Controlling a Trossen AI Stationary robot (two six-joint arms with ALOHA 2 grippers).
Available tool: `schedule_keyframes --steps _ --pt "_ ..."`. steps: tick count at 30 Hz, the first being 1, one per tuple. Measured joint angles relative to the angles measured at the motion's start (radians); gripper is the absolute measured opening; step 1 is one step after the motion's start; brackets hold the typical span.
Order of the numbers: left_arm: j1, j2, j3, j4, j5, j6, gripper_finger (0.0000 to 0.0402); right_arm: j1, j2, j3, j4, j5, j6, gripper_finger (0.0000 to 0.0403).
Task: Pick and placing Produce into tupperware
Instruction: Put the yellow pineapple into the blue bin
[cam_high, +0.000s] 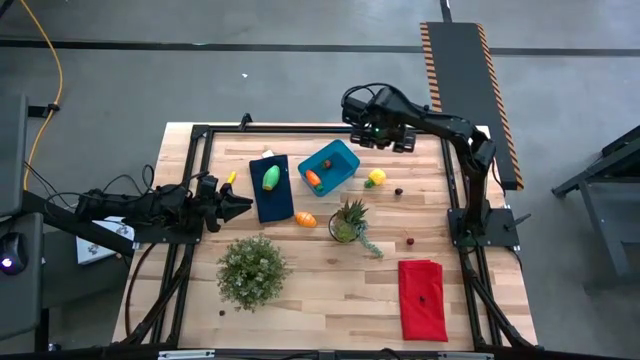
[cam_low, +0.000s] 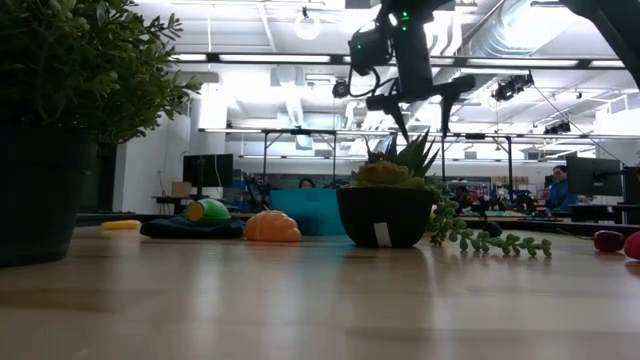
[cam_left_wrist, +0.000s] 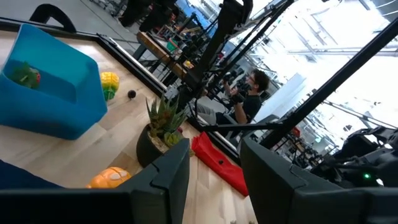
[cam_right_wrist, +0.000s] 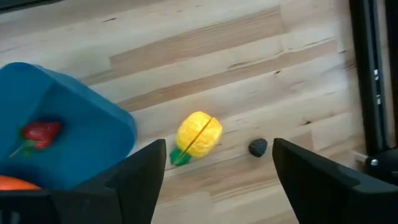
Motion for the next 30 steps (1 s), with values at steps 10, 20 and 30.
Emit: schedule_keyframes --steps 10,20,30 --pt "0.000 0.000 0.000 -0.001 0.000 -0.003 0.0131 -0.034 0.000 0.000 0.022 -0.001 -0.015 0.0287" --pt "0.000 0.000 0.000 -0.005 0.023 -0.004 0.0131 -0.081 0.000 0.000 0.028 -0.042 -0.071 0.0287" --pt "0.000 0.000 0.000 -0.006 0.023 -0.004 0.0131 -0.129 -0.014 -0.002 0.016 -0.063 -0.141 0.0287"
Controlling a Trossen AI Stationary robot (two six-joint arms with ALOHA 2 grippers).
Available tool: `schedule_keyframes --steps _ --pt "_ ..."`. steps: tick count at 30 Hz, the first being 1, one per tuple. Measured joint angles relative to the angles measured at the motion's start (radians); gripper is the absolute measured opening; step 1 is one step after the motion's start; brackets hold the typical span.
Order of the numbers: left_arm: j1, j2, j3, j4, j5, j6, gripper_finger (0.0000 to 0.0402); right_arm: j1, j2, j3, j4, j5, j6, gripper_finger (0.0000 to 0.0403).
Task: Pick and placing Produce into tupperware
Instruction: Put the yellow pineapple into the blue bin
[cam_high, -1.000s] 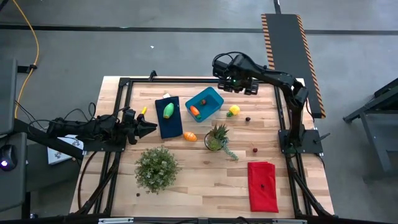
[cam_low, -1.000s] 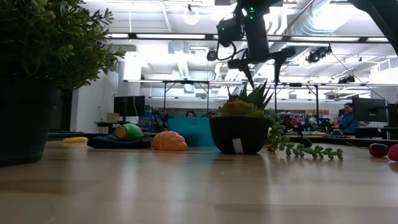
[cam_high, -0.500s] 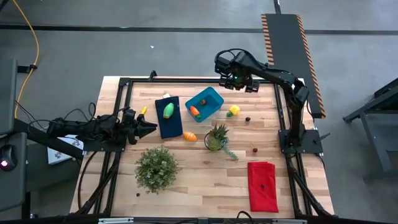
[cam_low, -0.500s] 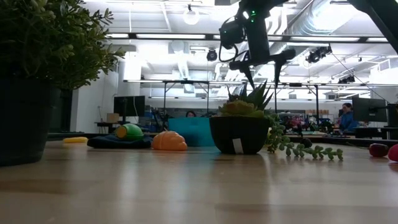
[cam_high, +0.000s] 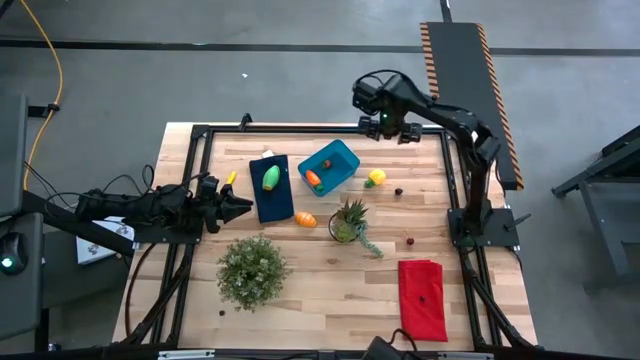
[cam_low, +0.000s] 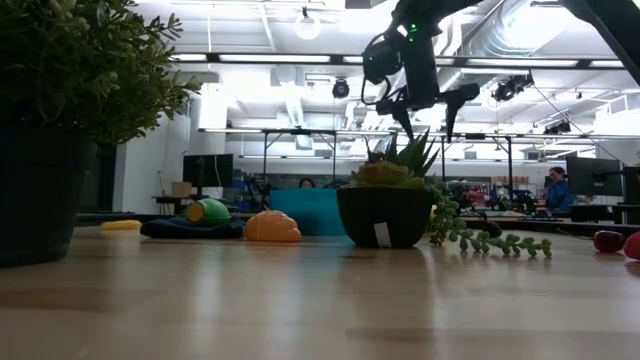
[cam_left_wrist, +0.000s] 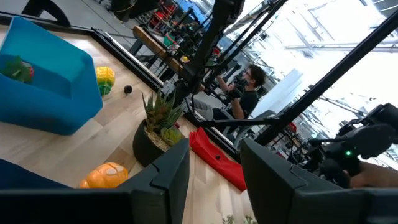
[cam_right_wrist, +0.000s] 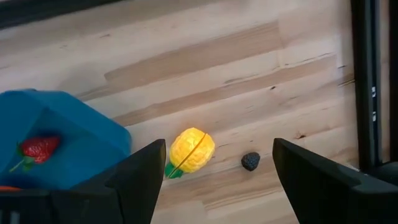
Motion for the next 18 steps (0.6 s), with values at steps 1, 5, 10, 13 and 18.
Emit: schedule_keyframes --steps 1,5,10,13,18 --pt "0.000 0.000 0.000 0.000 0.000 0.000 0.0131 -0.004 -0.012 0.000 -0.001 0.006 -0.007 0.0287" --pt "0.000 0.000 0.000 0.000 0.000 0.000 0.0131 -0.005 -0.075 0.000 -0.015 0.047 -0.011 0.0287" --pt "0.000 0.000 0.000 0.001 0.000 0.000 0.0131 -0.004 -0.193 0.000 -0.017 0.070 -0.006 0.0287" --pt "0.000 0.000 0.000 0.001 0.004 0.000 0.0131 -0.004 -0.266 0.000 -0.014 0.070 -0.001 0.0287" --pt "0.000 0.000 0.000 -0.004 0.039 -0.002 0.0131 0.012 -0.381 0.000 -0.015 0.102 0.005 0.0287"
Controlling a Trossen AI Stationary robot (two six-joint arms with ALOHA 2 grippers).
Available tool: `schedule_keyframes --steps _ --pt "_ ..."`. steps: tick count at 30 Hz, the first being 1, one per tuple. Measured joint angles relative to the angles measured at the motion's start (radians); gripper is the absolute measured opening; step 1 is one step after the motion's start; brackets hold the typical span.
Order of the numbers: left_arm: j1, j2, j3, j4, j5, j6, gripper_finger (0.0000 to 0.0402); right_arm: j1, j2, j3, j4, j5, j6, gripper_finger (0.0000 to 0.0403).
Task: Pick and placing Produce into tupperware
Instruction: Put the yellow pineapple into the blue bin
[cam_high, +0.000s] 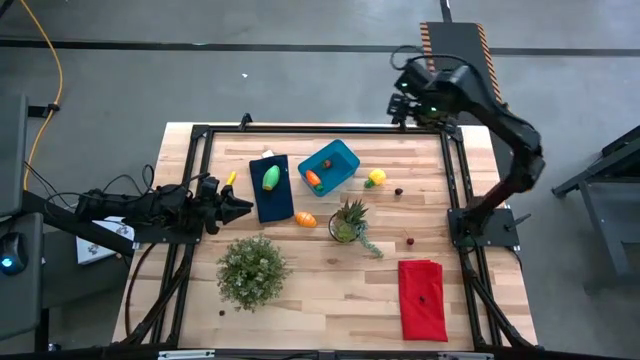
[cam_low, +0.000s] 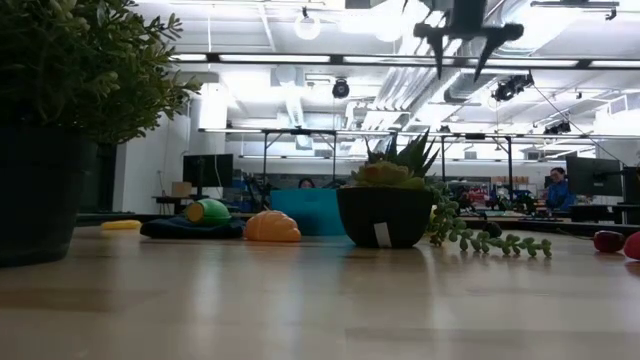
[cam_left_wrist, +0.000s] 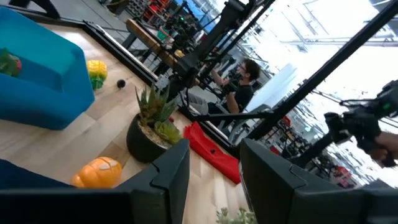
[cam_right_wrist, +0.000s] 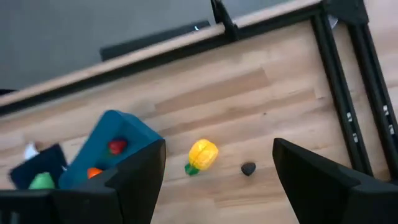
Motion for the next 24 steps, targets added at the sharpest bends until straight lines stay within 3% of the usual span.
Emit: schedule_keyframes --steps 4,9,12,19,24 --pt "0.000 0.000 0.000 -0.002 0.014 -0.005 0.0131 0.030 -0.103 -0.075 0.002 0.045 0.059 0.0287" --pt "0.000 0.000 0.000 -0.004 0.014 -0.006 0.0131 0.096 -0.237 -0.343 0.028 0.043 0.215 0.0287" --pt "0.000 0.000 0.000 -0.004 0.014 -0.006 0.0131 0.149 -0.292 -0.484 0.138 0.021 0.286 0.0287" --pt "0.000 0.000 0.000 -0.004 0.014 -0.006 0.0131 0.204 -0.304 -0.701 0.405 -0.054 0.370 0.0287" --pt "0.000 0.000 0.000 -0.004 0.014 -0.006 0.0131 0.199 -0.235 -0.765 0.533 -0.145 0.365 0.0287"
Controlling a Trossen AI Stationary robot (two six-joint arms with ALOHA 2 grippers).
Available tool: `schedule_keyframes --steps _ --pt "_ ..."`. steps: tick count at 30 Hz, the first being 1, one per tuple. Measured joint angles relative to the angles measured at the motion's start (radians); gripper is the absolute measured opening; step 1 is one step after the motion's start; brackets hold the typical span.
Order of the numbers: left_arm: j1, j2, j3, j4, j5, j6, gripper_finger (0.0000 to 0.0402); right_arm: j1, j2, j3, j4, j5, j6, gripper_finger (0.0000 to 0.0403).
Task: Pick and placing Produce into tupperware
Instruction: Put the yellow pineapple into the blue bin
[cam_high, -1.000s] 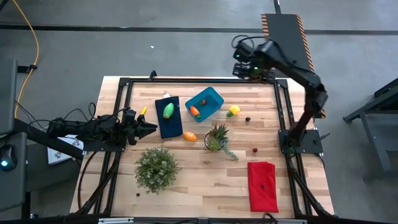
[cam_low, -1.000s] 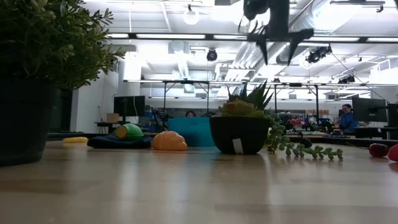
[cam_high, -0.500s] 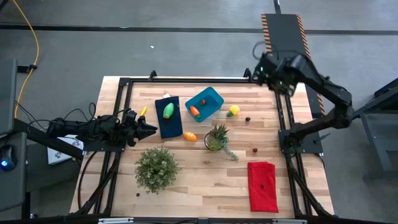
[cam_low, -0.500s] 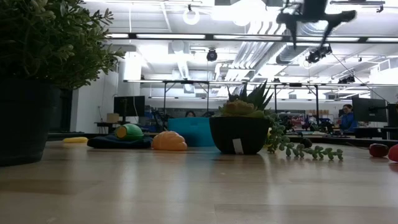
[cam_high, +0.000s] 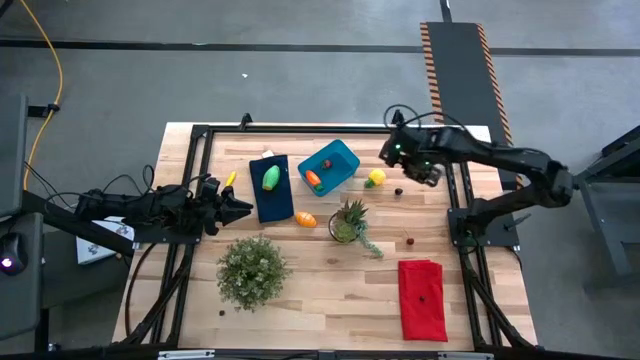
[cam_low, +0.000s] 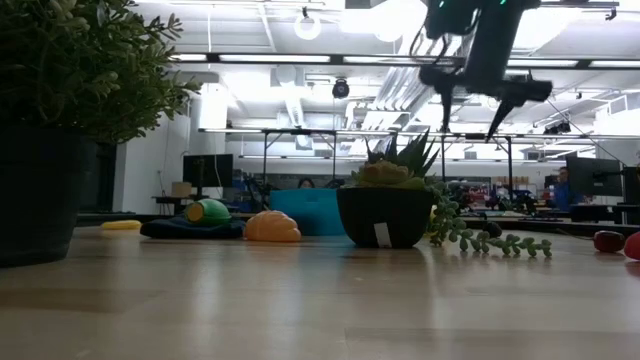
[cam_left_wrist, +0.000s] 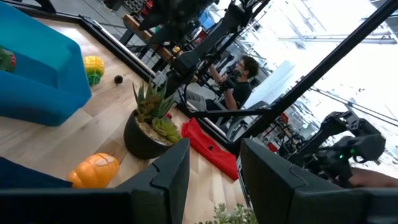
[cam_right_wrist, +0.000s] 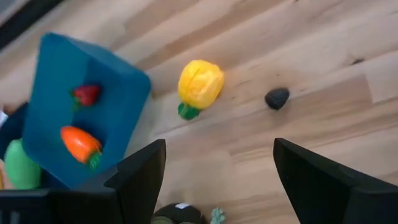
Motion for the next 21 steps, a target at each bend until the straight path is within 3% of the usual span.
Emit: schedule_keyframes --steps 9,21 --pt "0.000 0.000 0.000 0.000 0.003 0.000 0.0131 -0.019 0.169 0.016 0.069 -0.046 -0.017 0.0287" --pt "0.000 0.000 0.000 0.000 0.004 0.000 0.0131 -0.063 0.271 0.016 0.160 -0.107 0.055 0.0287"
